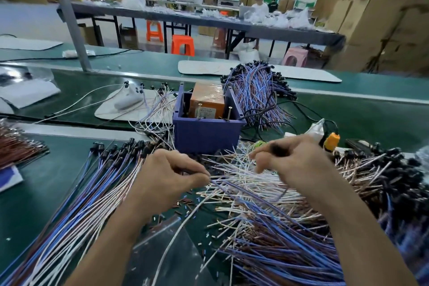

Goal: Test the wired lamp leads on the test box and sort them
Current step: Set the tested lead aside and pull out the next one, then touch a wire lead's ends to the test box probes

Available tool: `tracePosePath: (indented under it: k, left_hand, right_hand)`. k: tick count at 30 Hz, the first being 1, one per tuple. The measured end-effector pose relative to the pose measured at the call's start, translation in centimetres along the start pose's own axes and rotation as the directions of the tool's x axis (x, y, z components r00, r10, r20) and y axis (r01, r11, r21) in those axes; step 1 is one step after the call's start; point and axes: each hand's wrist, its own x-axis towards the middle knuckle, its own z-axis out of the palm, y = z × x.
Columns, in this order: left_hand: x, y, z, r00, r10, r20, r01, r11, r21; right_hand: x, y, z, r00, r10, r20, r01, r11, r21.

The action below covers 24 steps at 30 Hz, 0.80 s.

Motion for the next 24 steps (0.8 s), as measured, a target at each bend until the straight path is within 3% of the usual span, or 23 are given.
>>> tracePosePath:
  k: [2,5,8,12,15,19,24]
  left_hand:
    - [-0.1,0.5,0.8,0.996,0.047,0.080,-0.043,0.998,-0.049]
    - [-0.2,0.5,1.2,0.997,0.065,0.046,-0.054,0.977,-0.206]
    - [-0.2,0.4,0.8,1.000,-0.010,-0.003,0.009,0.964,-0.264]
    - [0.5,-0.2,0.5,0.945,-0.269,-0.188,0.132,0.837,-0.531]
    - [0.7,-0.5,1.1,0.905,-0.410,-0.110,0.216,0.667,-0.713]
    - [0.3,0.0,2.7,0.938,-0.340,0.066,0.283,0.642,-0.713]
    - [0.7,-0.5,3.2,0.934,-0.358,0.019,0.264,0.651,-0.712]
  right_hand:
    - [0.3,-0.8,2.4,0.988,-0.052,0.145,0.053,0.999,-0.009]
    - [0.3,-0.8,5.4,0.972,-0.039,0.232,0.062,0.994,-0.095]
    - [0.2,-0.1,6.4,0.943,0.024,0.333,-0.046,0.997,0.057]
    - [0.7,1.0,6.7,0.969,0.124,0.214,-0.191,0.923,0.335]
    - [1.3,1.4,7.3,0.978,0.142,0.153,-0.197,0.868,0.456]
    - [1.9,2.0,8.2,0.980,0.101,0.174,-0.171,0.875,0.453]
    - [2.1,3.2,8.9,0.983,0.082,0.167,-0.133,0.938,0.321]
